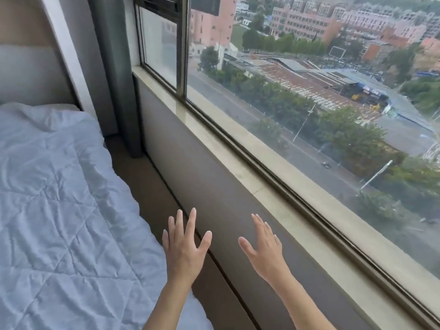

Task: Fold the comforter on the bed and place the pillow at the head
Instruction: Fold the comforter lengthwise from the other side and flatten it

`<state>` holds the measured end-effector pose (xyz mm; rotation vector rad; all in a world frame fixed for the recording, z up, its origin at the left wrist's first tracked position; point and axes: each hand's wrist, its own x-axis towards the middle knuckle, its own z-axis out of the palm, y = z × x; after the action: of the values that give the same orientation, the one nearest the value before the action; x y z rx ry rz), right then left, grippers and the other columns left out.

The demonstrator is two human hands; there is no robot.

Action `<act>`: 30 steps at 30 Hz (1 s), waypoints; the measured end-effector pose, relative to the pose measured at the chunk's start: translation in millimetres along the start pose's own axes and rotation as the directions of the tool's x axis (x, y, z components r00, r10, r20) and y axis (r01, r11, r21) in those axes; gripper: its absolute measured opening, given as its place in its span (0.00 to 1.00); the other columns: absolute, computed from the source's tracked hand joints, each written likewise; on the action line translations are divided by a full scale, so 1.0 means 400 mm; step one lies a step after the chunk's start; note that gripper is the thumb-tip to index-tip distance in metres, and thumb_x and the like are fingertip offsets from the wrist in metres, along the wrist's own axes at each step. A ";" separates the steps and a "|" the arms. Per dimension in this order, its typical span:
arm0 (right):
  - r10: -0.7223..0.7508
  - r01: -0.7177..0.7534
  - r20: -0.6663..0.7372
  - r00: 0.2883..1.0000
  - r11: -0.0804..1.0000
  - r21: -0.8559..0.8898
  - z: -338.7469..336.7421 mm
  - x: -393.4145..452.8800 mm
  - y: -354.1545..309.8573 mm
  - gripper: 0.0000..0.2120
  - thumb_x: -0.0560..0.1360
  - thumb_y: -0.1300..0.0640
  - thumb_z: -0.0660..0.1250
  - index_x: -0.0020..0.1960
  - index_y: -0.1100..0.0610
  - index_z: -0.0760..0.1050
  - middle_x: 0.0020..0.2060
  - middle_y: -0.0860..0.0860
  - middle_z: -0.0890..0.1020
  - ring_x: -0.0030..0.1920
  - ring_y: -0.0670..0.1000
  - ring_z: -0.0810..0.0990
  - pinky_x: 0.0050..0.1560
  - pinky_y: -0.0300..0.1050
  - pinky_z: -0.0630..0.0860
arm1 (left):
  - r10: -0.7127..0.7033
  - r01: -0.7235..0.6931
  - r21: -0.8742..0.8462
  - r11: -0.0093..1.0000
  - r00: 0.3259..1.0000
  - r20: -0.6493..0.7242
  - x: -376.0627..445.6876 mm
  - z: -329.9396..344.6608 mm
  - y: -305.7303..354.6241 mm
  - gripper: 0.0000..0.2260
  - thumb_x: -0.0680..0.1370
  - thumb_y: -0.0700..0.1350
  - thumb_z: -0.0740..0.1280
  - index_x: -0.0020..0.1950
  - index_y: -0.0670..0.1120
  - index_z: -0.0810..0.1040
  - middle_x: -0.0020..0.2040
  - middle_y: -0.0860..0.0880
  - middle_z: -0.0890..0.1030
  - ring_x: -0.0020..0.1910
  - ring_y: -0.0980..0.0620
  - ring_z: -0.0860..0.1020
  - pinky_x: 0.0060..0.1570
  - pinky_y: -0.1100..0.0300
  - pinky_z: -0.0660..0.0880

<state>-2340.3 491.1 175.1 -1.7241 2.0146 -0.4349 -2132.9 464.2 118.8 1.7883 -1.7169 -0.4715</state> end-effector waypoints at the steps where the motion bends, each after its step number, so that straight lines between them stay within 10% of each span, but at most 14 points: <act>1: -0.029 0.029 0.030 0.999 1.000 -0.010 -0.001 0.052 0.006 0.34 0.82 0.39 0.55 0.82 0.44 0.43 0.82 0.41 0.49 0.82 0.48 0.44 0.80 0.55 0.44 | -0.036 0.036 0.004 0.999 0.999 -0.023 0.027 0.017 0.000 0.33 0.77 0.68 0.49 0.81 0.59 0.56 0.82 0.46 0.56 0.82 0.43 0.50 0.77 0.39 0.52; 10: -0.355 0.377 0.331 0.875 0.926 -0.005 0.070 0.431 -0.063 0.35 0.82 0.36 0.53 0.83 0.45 0.45 0.82 0.44 0.51 0.82 0.49 0.48 0.80 0.57 0.50 | -0.485 0.489 -0.021 0.872 0.858 -0.167 0.102 0.072 -0.054 0.36 0.74 0.72 0.44 0.81 0.62 0.50 0.83 0.50 0.51 0.82 0.47 0.47 0.78 0.44 0.47; 18: -0.586 0.617 0.614 0.529 0.762 0.196 0.281 0.515 -0.337 0.35 0.82 0.40 0.59 0.82 0.50 0.49 0.81 0.46 0.57 0.81 0.50 0.56 0.78 0.56 0.57 | -0.815 0.799 -0.236 0.553 0.460 -0.353 0.024 -0.002 -0.192 0.34 0.77 0.68 0.55 0.81 0.59 0.57 0.82 0.50 0.56 0.81 0.47 0.53 0.77 0.44 0.52; 23: -0.516 0.523 0.762 0.390 0.806 0.278 0.419 0.527 -0.444 0.37 0.80 0.38 0.61 0.82 0.49 0.52 0.65 0.48 0.71 0.73 0.53 0.69 0.75 0.52 0.65 | -0.927 0.811 -0.474 0.343 0.210 -0.312 -0.005 0.007 -0.289 0.29 0.81 0.61 0.59 0.81 0.57 0.58 0.82 0.48 0.57 0.81 0.48 0.54 0.75 0.45 0.55; 30: -0.217 0.068 0.901 0.375 0.976 0.207 0.547 0.591 -0.462 0.34 0.80 0.39 0.63 0.80 0.54 0.60 0.76 0.53 0.68 0.71 0.56 0.72 0.72 0.58 0.69 | -0.982 0.442 -0.894 0.081 -0.119 -0.148 -0.010 0.072 -0.313 0.27 0.83 0.53 0.62 0.81 0.50 0.59 0.80 0.51 0.62 0.78 0.49 0.63 0.73 0.55 0.61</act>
<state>-2097.0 238.6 52.7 -1.4994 0.9539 0.3367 -2055.4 459.7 16.3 1.8224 0.5067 -0.4467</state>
